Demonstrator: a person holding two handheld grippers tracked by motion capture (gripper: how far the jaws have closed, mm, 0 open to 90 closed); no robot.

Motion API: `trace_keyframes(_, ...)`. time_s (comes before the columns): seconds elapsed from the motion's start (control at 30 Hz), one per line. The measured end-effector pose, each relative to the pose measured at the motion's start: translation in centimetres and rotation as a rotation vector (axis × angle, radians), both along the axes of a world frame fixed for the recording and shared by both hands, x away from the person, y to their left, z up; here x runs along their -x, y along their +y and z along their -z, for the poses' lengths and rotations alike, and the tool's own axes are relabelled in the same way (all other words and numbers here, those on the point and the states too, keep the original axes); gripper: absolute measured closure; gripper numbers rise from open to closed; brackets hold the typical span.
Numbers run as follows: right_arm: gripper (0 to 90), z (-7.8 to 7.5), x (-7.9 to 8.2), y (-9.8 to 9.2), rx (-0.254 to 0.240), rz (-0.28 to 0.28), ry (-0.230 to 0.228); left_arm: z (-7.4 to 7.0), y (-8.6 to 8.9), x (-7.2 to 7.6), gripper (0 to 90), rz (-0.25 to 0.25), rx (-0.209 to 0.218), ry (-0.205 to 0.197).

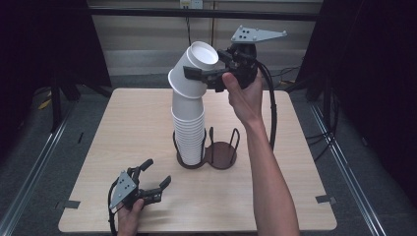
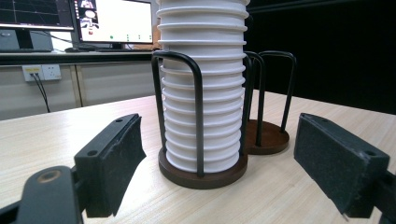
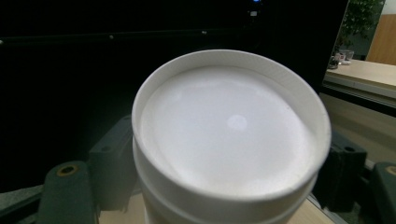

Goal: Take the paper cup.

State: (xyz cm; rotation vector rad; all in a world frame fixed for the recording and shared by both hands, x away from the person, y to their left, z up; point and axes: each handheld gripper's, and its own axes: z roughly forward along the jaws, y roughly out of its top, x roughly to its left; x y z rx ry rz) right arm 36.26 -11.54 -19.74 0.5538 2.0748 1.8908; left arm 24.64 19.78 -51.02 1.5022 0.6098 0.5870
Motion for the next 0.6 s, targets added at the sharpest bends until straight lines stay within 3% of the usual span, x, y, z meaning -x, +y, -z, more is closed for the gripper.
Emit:
trace_keyframes(0.2, 22.3, -0.4, 0.6, -0.9, -0.018, 0.01, -0.003, 0.0, 0.0, -0.1, 15.6, 0.002, -0.01, -0.001)
trace_keyframes(0.3, 22.3, -0.4, 0.8, -1.2, -0.02, 0.012, -0.003, 0.0, -0.1, 0.0, 15.6, 0.01, 0.005, 0.011)
trace_keyframes(0.37, 22.3, -0.6, 1.2, -1.7, -0.024, 0.02, -0.006, 0.0, 0.0, 0.0, 15.6, 0.001, -0.014, -0.006)
trace_keyframes(0.6, 22.4, -0.3, 1.7, -3.1, -0.027, 0.041, -0.004, -0.1, -0.1, -0.1, 15.6, 0.009, -0.015, -0.005)
